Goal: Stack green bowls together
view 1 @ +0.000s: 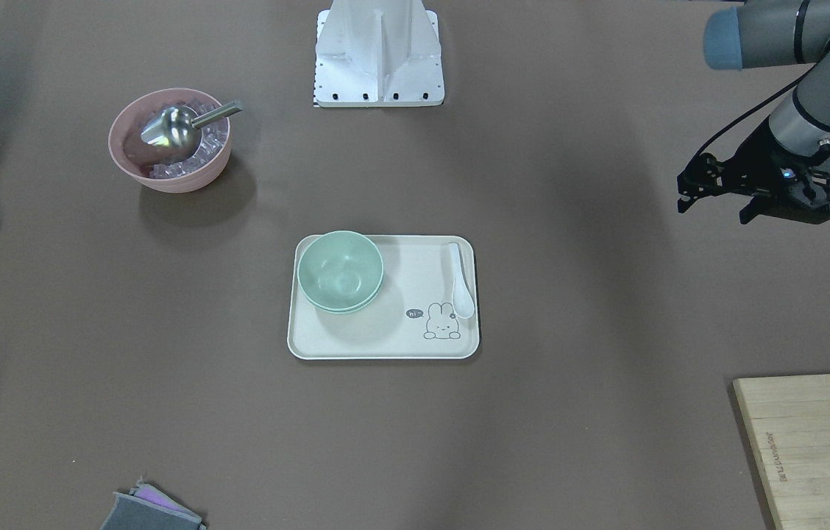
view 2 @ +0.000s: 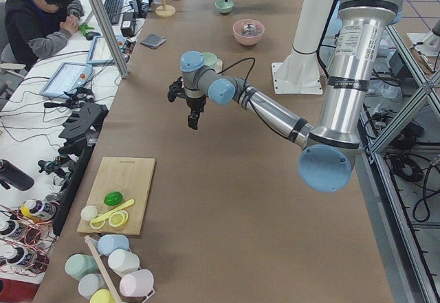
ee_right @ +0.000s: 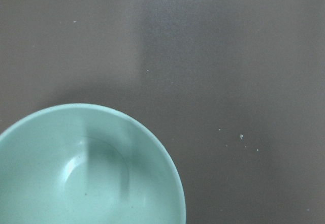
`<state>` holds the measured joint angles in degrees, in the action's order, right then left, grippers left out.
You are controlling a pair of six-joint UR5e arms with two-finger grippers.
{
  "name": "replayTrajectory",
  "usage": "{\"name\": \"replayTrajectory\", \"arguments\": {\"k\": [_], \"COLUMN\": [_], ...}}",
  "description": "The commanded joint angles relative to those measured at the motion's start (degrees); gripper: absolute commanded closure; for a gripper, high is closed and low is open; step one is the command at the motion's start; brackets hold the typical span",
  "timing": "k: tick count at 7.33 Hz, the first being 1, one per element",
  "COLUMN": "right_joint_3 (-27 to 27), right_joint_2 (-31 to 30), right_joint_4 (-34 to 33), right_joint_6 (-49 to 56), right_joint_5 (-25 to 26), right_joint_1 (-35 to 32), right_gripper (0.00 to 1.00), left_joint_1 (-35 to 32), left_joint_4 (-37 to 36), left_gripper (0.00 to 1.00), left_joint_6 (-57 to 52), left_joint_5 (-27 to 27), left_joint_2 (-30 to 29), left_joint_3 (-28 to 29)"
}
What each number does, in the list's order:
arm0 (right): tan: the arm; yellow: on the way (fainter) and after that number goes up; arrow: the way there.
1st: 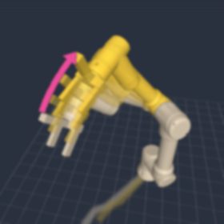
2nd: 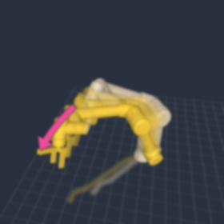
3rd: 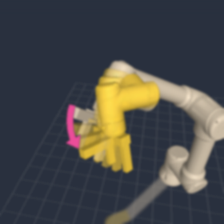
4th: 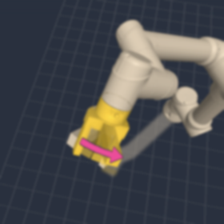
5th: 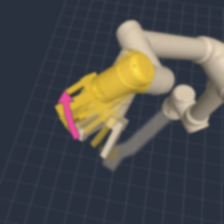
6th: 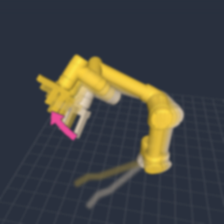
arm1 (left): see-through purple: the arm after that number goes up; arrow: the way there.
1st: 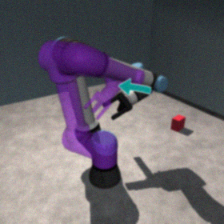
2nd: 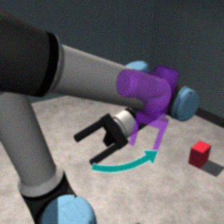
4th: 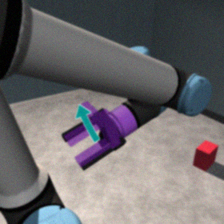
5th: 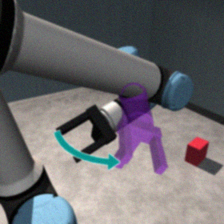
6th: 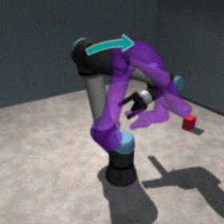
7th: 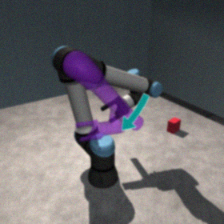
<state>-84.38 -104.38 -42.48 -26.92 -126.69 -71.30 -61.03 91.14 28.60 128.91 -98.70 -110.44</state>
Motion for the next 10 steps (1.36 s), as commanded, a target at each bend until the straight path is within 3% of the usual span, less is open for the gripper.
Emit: {"name": "replayTrajectory", "arguments": {"k": [1,2,3,4,7,9,10], "right_joint_3": [1.59,1.5,1.59,1.59,1.68,1.15,1.24], "right_joint_2": [0.14,0.49,0.75,0.93,4.78,10.13,12.77], "right_joint_4": [2.14,2.14,2.14,2.14,0.48,-6.01,-8.3], "right_joint_6": [-1.2,-2.51,-3.05,-3.14,-3.14,-3.14,-3.23], "right_joint_5": [-0.14,-1.27,-1.63,-1.72,-3.47,-5.13,-6.1], "right_joint_1": [0.02,0.02,0.02,0.02,0.02,0.02,-0.07], "right_gripper": [0.28,0.56,0.95,1.0,1.0,1.0,1.0], "left_joint_1": [-0.14,-0.14,-0.14,-0.14,-0.23,-2.41,-4.17], "left_joint_4": [0.0,0.0,0.0,0.0,-0.18,-0.35,-1.14], "left_gripper": [0.01,0.01,0.01,0.01,0.01,0.01,0.01], "left_joint_6": [-0.3,-0.3,-0.12,-0.12,-0.29,-0.91,-6.31], "left_joint_5": [0.03,0.11,0.03,0.03,0.11,0.29,1.16], "left_joint_2": [0.18,0.18,0.18,0.18,0.09,0.0,1.22], "left_joint_3": [0.05,0.05,0.05,0.05,0.05,0.14,0.49]}}
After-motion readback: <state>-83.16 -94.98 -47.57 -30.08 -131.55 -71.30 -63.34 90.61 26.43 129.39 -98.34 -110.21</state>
